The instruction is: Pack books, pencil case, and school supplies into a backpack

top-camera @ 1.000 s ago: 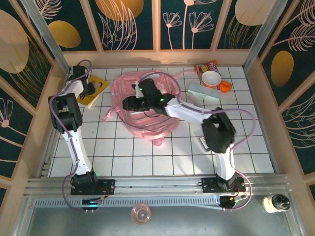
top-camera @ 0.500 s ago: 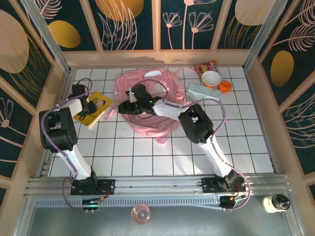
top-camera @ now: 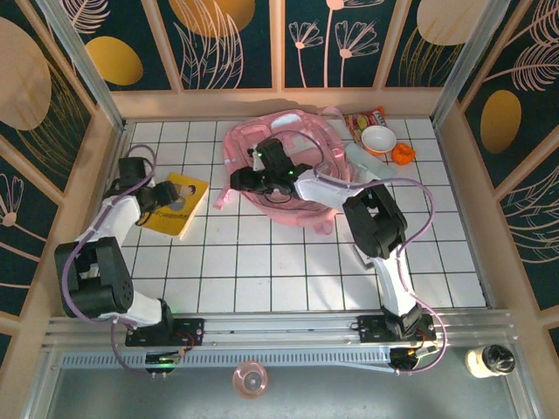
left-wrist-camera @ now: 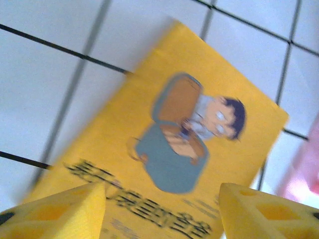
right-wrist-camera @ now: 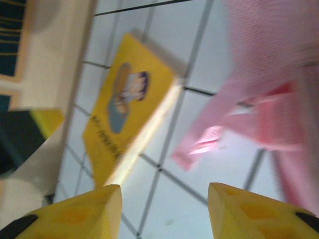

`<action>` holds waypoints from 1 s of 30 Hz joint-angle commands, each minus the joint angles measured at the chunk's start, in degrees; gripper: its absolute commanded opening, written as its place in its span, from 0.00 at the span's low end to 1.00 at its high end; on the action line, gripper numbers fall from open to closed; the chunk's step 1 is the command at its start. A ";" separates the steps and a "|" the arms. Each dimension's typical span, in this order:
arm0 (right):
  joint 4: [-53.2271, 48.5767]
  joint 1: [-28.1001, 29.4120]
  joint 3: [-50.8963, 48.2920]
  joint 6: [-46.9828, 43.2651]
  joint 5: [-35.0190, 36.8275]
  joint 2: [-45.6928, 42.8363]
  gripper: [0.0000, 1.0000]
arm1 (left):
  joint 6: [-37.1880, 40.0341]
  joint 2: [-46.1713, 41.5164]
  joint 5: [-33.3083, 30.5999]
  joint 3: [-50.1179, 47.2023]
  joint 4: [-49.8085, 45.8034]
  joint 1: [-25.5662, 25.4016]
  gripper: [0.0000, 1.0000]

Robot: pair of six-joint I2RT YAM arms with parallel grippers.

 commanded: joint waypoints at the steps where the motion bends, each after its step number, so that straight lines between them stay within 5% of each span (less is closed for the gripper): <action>1: 2.50 3.39 1.53 4.50 0.16 -3.28 0.48 | 2.71 4.26 -1.48 1.51 -2.26 2.41 0.65; 15: 3.88 8.24 4.04 7.71 -3.77 3.91 0.49 | 3.83 18.57 -3.86 8.06 4.80 3.78 0.89; 22: 2.88 8.20 5.36 7.20 -4.38 6.09 0.49 | 3.71 19.80 3.04 5.11 4.99 3.78 0.79; 30: -1.96 7.41 6.93 4.64 -2.27 6.96 0.49 | 2.27 6.51 14.51 -2.51 1.08 3.05 0.69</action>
